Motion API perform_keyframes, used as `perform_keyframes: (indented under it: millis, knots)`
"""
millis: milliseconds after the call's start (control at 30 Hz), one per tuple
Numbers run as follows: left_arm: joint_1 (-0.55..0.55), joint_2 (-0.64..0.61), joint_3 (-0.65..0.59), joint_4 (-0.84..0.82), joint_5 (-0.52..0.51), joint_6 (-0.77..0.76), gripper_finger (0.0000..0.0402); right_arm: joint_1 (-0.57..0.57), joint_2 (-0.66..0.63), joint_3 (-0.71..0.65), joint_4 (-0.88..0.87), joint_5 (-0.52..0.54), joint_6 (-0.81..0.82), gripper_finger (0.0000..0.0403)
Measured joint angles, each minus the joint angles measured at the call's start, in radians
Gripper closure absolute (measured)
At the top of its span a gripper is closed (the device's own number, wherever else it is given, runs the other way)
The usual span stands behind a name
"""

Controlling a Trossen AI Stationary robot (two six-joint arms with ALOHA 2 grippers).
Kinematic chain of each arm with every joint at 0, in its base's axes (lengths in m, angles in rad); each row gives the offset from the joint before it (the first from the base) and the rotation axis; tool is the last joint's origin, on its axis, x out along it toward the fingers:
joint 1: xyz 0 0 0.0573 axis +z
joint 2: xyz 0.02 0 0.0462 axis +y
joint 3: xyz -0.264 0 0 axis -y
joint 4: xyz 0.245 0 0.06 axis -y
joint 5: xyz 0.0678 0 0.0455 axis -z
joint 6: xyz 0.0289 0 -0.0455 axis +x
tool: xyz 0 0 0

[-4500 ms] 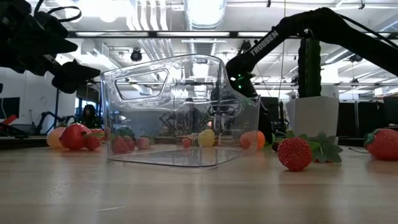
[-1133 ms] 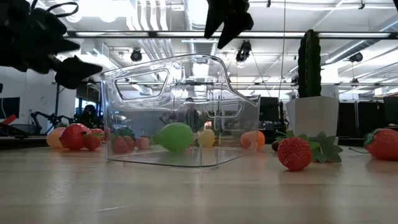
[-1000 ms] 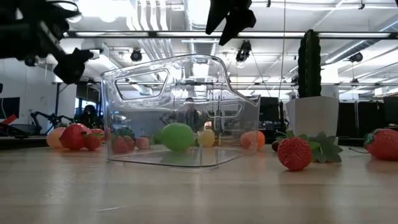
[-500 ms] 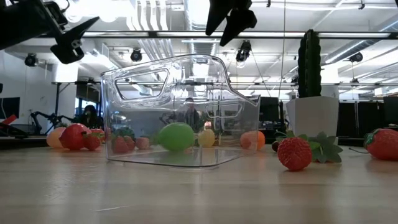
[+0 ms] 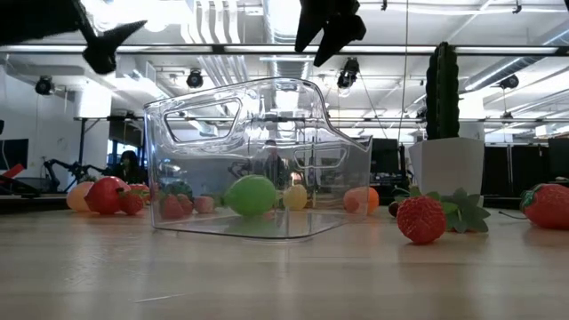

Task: Pick and placing Produce into tupperware
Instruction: Put the peach into the transparent bin

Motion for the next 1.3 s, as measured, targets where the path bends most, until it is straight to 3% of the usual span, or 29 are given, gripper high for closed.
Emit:
perform_keyframes:
  millis: [67,167,233,400,533,633,733,967,1133,1300]
  knots:
    - [0.0,0.026,0.092,-0.144,-0.059,0.112,0.0063,-0.004,0.0,0.0,0.0,0.0,-0.001,0.0076]
    - [0.0,0.1,0.272,-0.576,-0.176,0.164,0.0063,-0.015,0.0,0.0,0.0,0.0,-0.002,0.0076]
    - [0.0,0.181,0.389,-0.881,-0.275,0.117,0.0063,-0.024,0.0,0.0,0.0,0.0,-0.007,0.0076]
    - [0.0,0.395,0.61,-1.448,-0.413,-0.144,0.0063,-0.049,0.0,0.0,0.0,0.0,-0.034,0.0076]
    - [0.001,0.527,0.707,-1.724,-0.4,-0.407,0.0063,-0.068,0.0,0.0,0.0,0.0,-0.051,0.0076]
    - [0.018,0.592,0.753,-1.902,-0.304,-0.684,0.0063,-0.081,0.0,0.0,0.0,0.0,-0.056,0.0076]
    - [0.042,0.674,0.762,-1.977,-0.201,-0.787,0.0063,-0.093,0.0,0.0,0.0,0.0,-0.06,0.0076]
    - [0.06,0.807,0.773,-1.928,-0.061,-0.792,0.0063,-0.118,0.0,0.0,0.0,0.0,-0.072,0.0076]
    - [0.073,0.844,0.768,-1.924,-0.049,-0.767,0.0063,-0.12,0.0,0.0,0.0,-0.001,-0.073,0.0076]
    - [0.193,0.8,0.753,-1.921,-0.049,-0.733,0.0063,-0.12,0.0,0.0,0.0,-0.001,-0.084,0.0076]
